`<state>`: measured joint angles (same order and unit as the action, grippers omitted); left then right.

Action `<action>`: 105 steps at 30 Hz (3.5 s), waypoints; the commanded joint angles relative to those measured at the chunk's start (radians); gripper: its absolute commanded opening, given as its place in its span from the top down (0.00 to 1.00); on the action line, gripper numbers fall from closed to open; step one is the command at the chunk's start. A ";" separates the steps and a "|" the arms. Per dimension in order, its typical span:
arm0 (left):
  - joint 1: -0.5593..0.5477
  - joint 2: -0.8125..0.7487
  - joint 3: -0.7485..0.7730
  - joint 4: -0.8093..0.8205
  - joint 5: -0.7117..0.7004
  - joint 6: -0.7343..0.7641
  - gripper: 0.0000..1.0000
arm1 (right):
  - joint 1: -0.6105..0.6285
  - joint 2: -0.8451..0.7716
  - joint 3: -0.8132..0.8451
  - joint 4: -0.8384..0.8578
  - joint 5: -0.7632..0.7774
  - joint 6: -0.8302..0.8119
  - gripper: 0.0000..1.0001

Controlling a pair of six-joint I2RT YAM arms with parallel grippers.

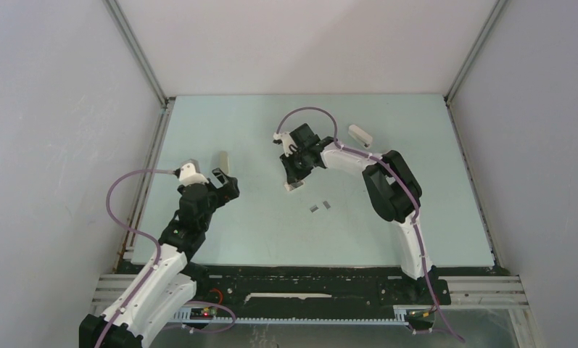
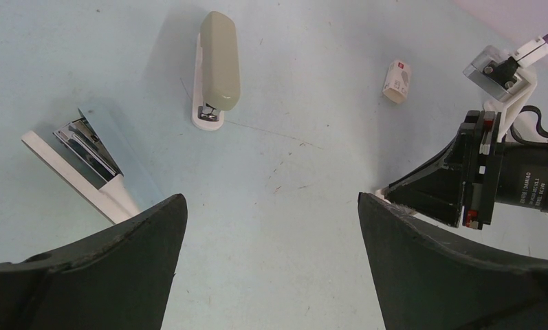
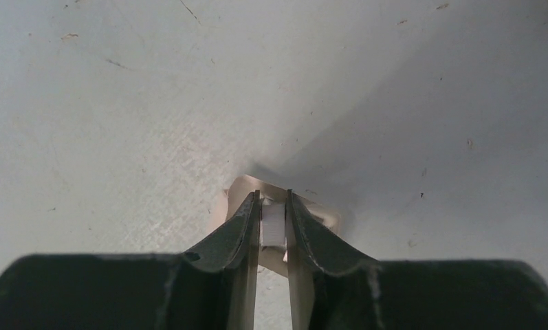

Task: Unload the staples from the stapler
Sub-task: Place the staple in the staple box, then adjust the staple box at the center of the board.

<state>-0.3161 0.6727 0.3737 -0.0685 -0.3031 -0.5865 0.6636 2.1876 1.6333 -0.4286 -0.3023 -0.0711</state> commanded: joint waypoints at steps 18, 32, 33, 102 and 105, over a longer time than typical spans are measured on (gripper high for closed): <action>0.008 -0.041 -0.028 0.038 0.002 -0.013 0.00 | 0.010 -0.152 -0.046 0.026 0.071 -0.026 0.70; 0.009 -0.042 -0.032 0.038 0.011 -0.020 0.00 | 0.004 -0.073 0.007 -0.020 0.012 -0.035 0.85; 0.009 -0.040 -0.030 0.038 0.011 -0.020 0.00 | 0.004 -0.065 0.017 -0.026 0.009 -0.035 0.86; -0.090 1.139 0.743 0.034 0.592 -0.047 0.67 | -0.219 -0.389 -0.475 0.100 -0.401 -0.033 0.86; -0.100 1.195 0.800 0.001 0.583 -0.046 0.69 | -0.213 -0.358 -0.473 0.135 -0.390 0.007 0.87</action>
<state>-0.3977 1.8217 1.0645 -0.0082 0.2588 -0.6289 0.4465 1.7954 1.1652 -0.3794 -0.7059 -0.1558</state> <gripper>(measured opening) 0.329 0.137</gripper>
